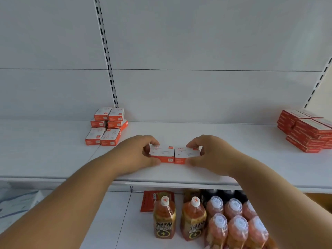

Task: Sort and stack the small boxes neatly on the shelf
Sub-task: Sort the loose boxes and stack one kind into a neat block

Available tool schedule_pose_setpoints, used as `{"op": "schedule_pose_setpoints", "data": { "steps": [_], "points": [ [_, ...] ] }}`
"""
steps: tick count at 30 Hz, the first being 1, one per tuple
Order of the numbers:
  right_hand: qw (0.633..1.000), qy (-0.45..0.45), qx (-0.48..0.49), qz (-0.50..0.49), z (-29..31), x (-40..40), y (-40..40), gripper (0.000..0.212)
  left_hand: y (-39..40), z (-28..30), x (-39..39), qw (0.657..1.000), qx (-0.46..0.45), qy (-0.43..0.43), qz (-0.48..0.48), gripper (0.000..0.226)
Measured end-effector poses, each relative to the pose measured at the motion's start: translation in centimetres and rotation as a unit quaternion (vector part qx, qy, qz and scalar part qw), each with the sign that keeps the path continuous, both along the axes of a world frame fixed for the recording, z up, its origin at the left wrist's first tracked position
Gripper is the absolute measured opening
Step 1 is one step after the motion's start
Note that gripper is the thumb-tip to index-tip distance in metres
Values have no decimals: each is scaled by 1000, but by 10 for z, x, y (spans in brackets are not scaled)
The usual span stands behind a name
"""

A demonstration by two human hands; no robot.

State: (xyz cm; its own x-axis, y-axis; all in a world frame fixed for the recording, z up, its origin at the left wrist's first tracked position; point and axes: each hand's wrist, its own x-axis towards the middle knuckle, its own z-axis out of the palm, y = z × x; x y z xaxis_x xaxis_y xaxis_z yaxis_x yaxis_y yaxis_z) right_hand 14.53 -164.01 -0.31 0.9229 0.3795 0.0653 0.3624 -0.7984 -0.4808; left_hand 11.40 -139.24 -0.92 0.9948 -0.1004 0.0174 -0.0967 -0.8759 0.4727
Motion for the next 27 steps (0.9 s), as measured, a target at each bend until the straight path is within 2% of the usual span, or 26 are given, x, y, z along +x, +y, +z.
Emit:
{"op": "schedule_pose_setpoints", "data": {
  "steps": [3, 10, 16, 22, 27],
  "points": [
    [1000, -5, -13, 6, 4, -4, 8, 49, 14, 0, 1, 1000, -11, -5, -22, 38],
    [999, -35, -36, 2, 3, -21, 27, 46, 43, -3, -6, 997, -9, -18, -70, 41],
    [998, -21, -54, -23, 2, -23, 34, 45, 46, -3, -3, 994, -8, -12, -111, 37],
    [998, 7, -60, -24, 4, -20, 33, 45, 44, 0, 1, 994, -10, -3, -110, 35],
    [996, 20, -84, 14, 12, -15, 34, 47, 45, -1, -1, 995, -14, -1, -98, 36]
  ]
}}
